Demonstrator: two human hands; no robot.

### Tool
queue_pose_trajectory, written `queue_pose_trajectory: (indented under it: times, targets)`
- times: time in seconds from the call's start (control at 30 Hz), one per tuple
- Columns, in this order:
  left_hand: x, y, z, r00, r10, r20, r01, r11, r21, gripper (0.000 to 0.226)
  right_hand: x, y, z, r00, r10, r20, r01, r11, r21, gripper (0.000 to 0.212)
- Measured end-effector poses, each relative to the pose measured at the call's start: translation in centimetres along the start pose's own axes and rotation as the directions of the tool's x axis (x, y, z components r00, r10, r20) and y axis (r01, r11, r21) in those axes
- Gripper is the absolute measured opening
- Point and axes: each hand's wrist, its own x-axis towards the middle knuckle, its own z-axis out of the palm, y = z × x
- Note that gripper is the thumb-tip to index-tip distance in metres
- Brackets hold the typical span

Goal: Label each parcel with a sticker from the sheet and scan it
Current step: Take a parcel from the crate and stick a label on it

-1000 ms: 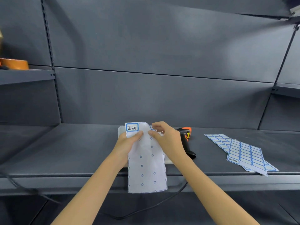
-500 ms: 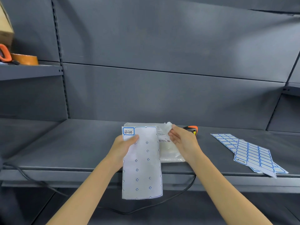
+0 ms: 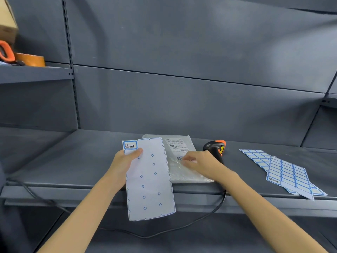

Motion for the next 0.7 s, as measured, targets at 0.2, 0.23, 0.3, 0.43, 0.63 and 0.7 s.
queue_pose_trajectory:
  times: [0.2, 0.23, 0.3, 0.43, 0.63, 0.7]
  targets:
    - [-0.3, 0.8, 0.8, 1.000, -0.003, 0.007, 0.004, 1.000, -0.022, 0.016, -0.3, -0.2, -1.9, 0.998, 0.058, 0.029, -0.061, 0.988, 0.144, 0.028]
    - [-0.4, 1.0, 1.1, 1.000, -0.003, 0.016, 0.004, 1.000, -0.029, 0.018, -0.2, -0.5, -1.8, 0.997, 0.069, -0.035, -0.058, 0.968, 0.244, 0.025]
    - [-0.5, 1.3, 1.9, 1.000, -0.005, 0.028, 0.007, 0.999, -0.043, 0.020, -0.3, -1.6, -1.2, 0.996, 0.077, -0.050, -0.045, 0.883, 0.467, 0.023]
    - [-0.4, 1.7, 4.2, 1.000, 0.000, 0.011, 0.001, 0.998, -0.060, 0.015, -1.1, -3.4, 0.0, 0.998, 0.047, 0.038, -0.061, 0.733, 0.677, 0.014]
    - [1.0, 0.9, 6.4, 0.993, 0.073, -0.090, -0.063, 0.992, 0.108, 0.051, -1.5, -0.3, -3.7, 0.925, 0.348, -0.150, -0.139, 0.679, 0.721, 0.008]
    - [1.7, 0.2, 6.1, 0.978, 0.028, -0.205, 0.035, 0.955, 0.295, 0.073, -2.1, 3.4, -6.0, 0.835, 0.488, -0.253, -0.193, 0.691, 0.697, 0.010]
